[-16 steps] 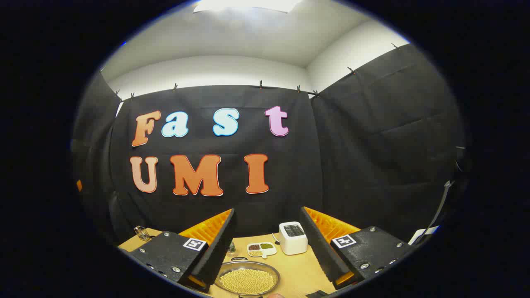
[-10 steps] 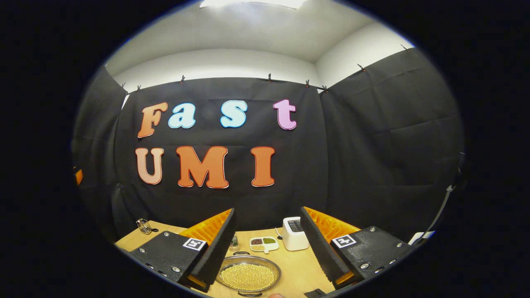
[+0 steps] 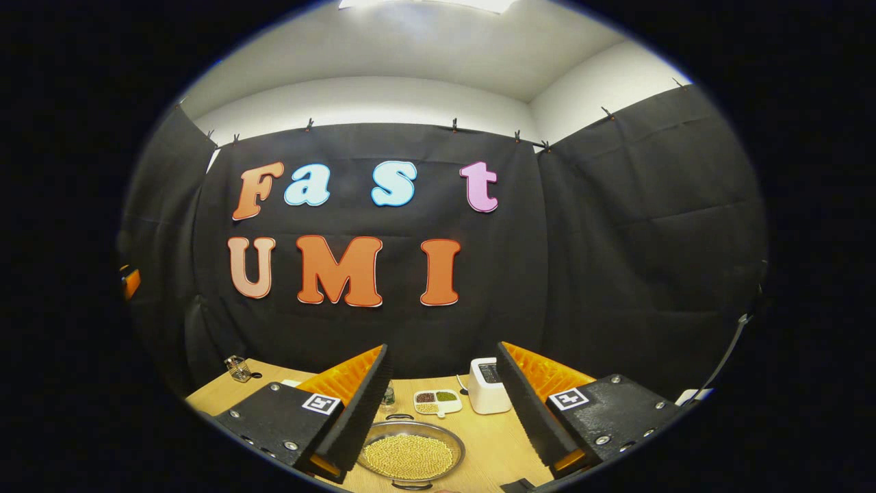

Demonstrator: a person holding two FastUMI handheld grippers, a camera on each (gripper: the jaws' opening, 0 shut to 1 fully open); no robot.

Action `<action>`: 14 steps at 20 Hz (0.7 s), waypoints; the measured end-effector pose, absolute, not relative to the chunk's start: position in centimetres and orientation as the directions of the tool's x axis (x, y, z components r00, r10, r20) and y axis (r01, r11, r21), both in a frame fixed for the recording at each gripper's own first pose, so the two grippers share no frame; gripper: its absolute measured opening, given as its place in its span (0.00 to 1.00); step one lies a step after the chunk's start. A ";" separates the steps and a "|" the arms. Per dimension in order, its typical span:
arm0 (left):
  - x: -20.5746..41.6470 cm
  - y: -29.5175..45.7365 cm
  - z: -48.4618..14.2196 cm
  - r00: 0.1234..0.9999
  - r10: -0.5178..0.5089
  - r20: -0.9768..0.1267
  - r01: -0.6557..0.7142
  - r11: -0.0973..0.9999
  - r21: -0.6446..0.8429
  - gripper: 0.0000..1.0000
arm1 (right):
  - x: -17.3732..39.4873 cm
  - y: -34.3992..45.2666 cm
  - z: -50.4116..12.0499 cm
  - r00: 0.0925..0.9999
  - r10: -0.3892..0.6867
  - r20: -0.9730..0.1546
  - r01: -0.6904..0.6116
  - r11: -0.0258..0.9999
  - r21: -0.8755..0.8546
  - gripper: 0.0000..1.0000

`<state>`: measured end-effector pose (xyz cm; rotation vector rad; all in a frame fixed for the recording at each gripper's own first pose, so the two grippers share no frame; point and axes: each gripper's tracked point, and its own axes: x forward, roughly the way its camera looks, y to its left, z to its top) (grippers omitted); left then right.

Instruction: First push the handle of the pot to place it horizontally, then grasp the pot with both hands and set it on the induction cooktop.

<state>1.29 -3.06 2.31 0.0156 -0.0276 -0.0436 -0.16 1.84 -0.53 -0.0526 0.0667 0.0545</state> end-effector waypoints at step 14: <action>1.2 -4.3 1.9 0.998 -0.068 0.011 0.068 0.998 -0.012 0.99 | 0.0 2.4 -3.7 0.991 0.052 -0.121 -0.069 0.987 -0.142 0.64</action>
